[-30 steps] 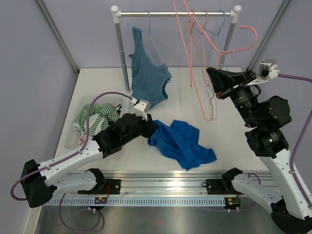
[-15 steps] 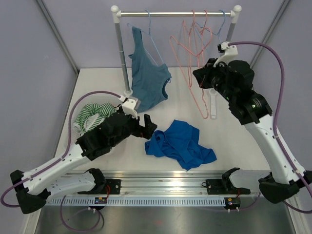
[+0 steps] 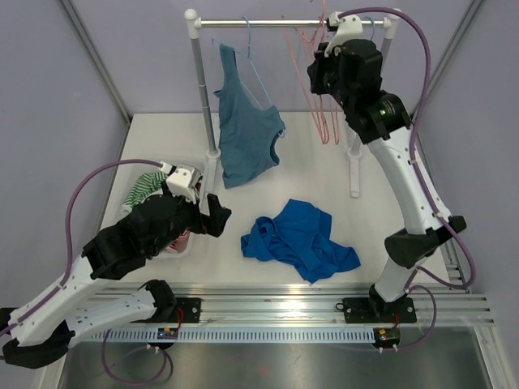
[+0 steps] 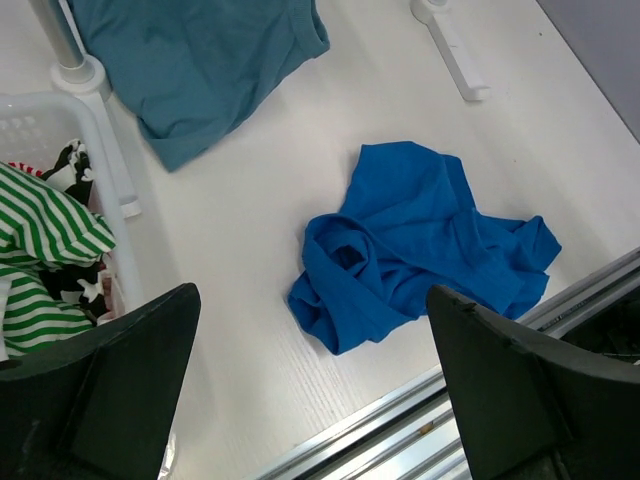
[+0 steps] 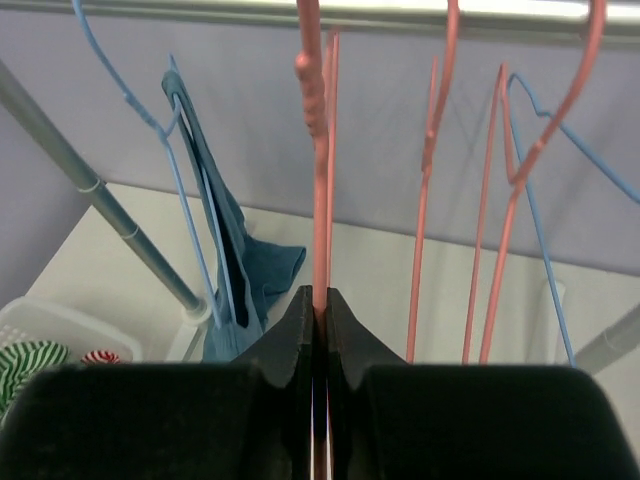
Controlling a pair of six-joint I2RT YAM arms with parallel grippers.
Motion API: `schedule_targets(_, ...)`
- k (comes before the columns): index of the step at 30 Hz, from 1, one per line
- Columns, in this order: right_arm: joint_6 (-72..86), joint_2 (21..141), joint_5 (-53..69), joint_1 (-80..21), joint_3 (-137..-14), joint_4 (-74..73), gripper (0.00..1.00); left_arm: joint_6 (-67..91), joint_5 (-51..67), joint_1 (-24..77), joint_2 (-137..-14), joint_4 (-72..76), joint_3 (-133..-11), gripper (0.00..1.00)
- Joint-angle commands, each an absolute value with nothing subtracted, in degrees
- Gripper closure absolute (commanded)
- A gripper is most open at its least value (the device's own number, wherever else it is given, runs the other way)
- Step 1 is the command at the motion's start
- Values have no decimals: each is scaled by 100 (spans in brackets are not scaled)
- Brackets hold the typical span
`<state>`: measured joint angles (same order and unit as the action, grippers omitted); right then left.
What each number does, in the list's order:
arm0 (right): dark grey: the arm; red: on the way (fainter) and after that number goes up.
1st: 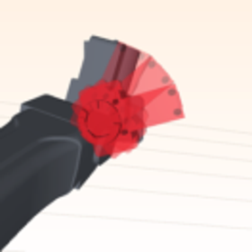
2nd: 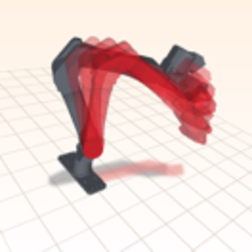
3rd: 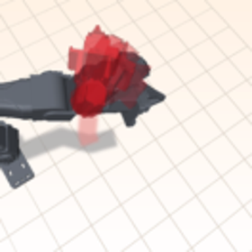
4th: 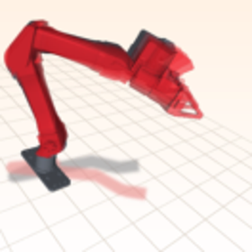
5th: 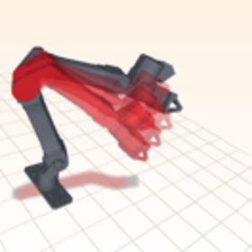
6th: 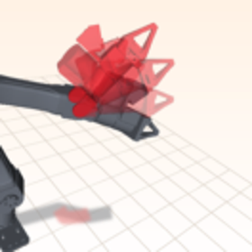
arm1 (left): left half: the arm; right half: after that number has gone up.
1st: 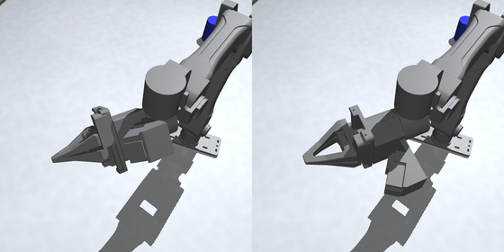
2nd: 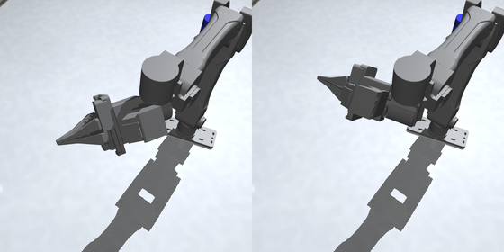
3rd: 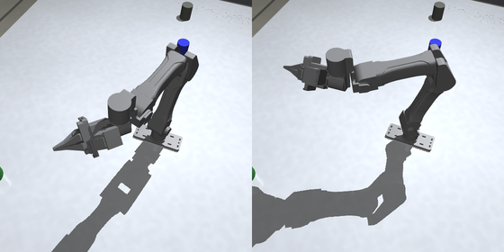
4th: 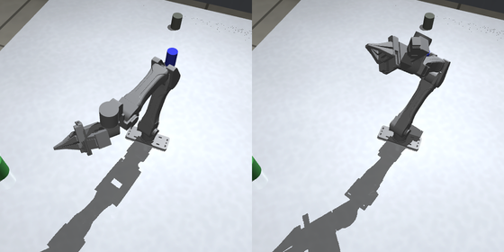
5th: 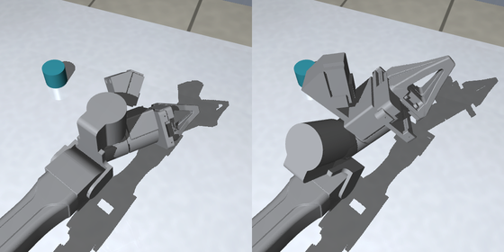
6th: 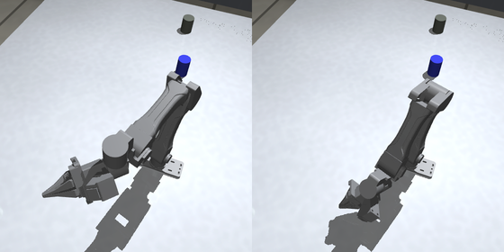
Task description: Remove the tank top from the hanger
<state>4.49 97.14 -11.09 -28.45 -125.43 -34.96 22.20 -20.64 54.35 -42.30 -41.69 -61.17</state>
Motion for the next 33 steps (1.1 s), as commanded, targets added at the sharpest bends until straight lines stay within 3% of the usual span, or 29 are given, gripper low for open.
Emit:
schedule_targets(1, 35, 10501, -1213, -2874, -13577, -3761, 100, 1995, -2276, 5467, -3859, -4333, -5943, 1)
schedule_targets(9, -352, 11865, -1669, -2813, -15327, -4226, 100, 1863, -2188, 5467, -3560, -4183, -5511, 1)
schedule_targets(33, -35, 10670, -1186, -1591, -13342, -3867, 100, 1995, -2294, 5458, -3612, -4131, -5555, 1)
